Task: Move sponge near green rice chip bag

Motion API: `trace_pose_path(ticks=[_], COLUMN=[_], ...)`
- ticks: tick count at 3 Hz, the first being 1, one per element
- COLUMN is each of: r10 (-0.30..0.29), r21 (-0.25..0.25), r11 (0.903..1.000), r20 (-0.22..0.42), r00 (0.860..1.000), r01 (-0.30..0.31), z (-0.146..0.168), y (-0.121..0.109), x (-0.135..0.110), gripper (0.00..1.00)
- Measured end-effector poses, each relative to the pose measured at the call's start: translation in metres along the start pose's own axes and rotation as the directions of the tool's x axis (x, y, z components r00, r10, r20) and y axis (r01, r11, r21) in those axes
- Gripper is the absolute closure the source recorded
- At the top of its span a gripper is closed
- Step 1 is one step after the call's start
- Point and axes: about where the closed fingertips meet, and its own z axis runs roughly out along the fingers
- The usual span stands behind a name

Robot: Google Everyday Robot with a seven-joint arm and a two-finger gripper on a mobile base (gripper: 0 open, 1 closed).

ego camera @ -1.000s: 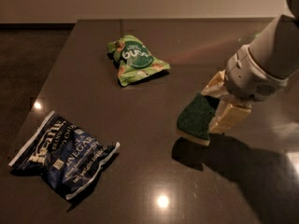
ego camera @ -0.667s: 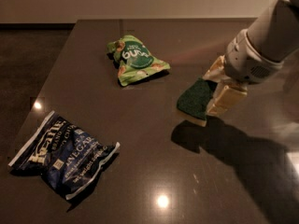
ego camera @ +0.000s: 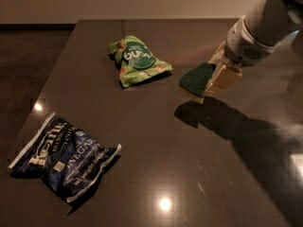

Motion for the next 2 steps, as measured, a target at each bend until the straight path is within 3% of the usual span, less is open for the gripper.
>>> trace_pose_path(ticks=[1,2], r10=[0.073,0.104], r21=[0.016,-0.001], r11=[0.9972,0.9945], r20=[0.016,0.037], r00=[0.997,0.994], r01=[-0.073,-0.105], z=[0.013,0.027], y=[-0.029,-0.037], x=[0.000,-0.004], gripper=[1.00,1.00])
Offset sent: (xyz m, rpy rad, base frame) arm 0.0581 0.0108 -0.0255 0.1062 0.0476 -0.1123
